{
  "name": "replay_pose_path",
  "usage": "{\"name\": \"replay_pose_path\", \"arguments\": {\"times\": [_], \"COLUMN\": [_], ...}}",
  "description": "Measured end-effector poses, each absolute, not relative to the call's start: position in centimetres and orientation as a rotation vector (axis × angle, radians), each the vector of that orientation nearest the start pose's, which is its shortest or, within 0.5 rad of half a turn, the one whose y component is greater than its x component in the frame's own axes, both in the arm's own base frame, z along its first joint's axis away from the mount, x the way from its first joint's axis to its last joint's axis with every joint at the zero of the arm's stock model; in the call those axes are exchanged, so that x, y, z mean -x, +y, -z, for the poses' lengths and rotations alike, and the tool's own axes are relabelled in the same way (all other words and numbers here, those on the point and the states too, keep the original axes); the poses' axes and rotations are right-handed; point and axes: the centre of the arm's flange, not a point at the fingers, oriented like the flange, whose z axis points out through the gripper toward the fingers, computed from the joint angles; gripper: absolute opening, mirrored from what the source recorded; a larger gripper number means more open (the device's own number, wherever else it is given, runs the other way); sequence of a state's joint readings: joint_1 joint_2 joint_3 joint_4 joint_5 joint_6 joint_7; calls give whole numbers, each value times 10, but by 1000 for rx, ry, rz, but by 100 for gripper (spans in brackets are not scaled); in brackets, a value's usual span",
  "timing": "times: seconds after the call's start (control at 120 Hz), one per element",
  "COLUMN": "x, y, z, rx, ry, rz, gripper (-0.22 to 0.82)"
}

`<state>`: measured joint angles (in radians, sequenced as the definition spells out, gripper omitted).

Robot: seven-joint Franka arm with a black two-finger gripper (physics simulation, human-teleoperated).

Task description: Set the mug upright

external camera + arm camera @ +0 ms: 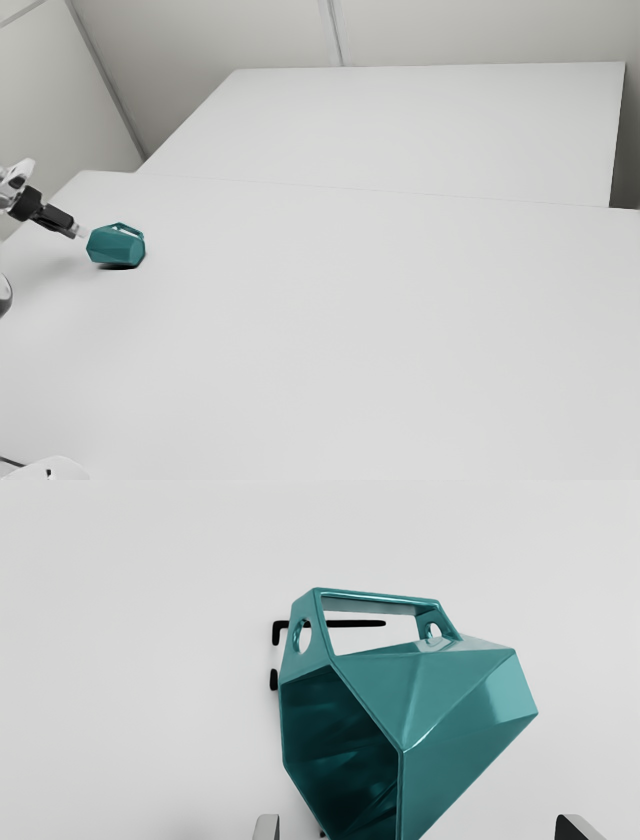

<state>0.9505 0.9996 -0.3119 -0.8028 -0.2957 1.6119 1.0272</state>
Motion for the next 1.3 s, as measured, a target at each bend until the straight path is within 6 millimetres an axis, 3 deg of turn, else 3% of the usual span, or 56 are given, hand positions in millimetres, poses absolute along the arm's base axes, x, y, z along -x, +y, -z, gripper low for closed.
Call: {"name": "replay_pose_path", "arguments": {"times": [0.433, 1.3], "x": [-576, -577], "y": [510, 494], "z": [-306, -281], "rx": [3617, 3774], "ry": [465, 437], "rz": [725, 801], "gripper": [60, 59]}}
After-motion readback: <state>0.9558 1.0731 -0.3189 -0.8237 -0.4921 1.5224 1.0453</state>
